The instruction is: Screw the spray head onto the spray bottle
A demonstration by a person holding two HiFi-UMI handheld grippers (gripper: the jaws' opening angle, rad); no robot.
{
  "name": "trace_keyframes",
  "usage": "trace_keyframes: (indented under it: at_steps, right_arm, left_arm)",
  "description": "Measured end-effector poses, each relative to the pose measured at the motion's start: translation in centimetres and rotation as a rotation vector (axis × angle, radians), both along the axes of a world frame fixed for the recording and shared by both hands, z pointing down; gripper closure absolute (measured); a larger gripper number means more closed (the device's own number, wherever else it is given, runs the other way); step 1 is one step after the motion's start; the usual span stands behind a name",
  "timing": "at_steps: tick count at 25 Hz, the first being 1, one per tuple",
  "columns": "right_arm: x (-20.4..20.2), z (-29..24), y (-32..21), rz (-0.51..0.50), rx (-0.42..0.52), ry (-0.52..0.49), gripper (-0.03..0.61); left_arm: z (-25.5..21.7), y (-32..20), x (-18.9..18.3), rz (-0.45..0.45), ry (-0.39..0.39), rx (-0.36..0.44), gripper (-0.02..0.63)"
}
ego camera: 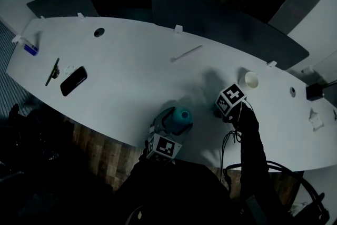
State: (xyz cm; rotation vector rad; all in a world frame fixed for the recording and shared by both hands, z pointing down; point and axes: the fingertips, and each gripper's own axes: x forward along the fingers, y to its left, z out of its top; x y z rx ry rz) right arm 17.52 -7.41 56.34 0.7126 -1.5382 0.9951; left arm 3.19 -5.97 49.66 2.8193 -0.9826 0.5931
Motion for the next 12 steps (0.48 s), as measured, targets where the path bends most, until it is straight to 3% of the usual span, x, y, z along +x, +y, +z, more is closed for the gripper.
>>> trace_keyframes:
  at_steps: [2, 4, 8, 12]
  right_arm:
    - [-0.2, 0.0, -0.1, -0.062, 0.027, 0.037, 0.433]
    - [-0.6, -0.2, -0.3, -0.054, 0.087, 0.001, 0.434]
    - [-2.0, -1.9, -0.5, 0.135, 0.254, -0.271, 0.439]
    - [-3.1, -7.4, -2.1, 0.194, 0.556, -0.422, 0.440]
  left_arm:
    - [0.0, 0.0, 0.0, -0.003, 0.001, 0.002, 0.247]
    - [0.0, 0.0, 0.1, -0.001, 0.002, 0.005, 0.247]
    - [0.1, 0.1, 0.0, 0.006, -0.002, 0.008, 0.247]
    - [0.2, 0.1, -0.2, 0.002, -0.006, 0.009, 0.247]
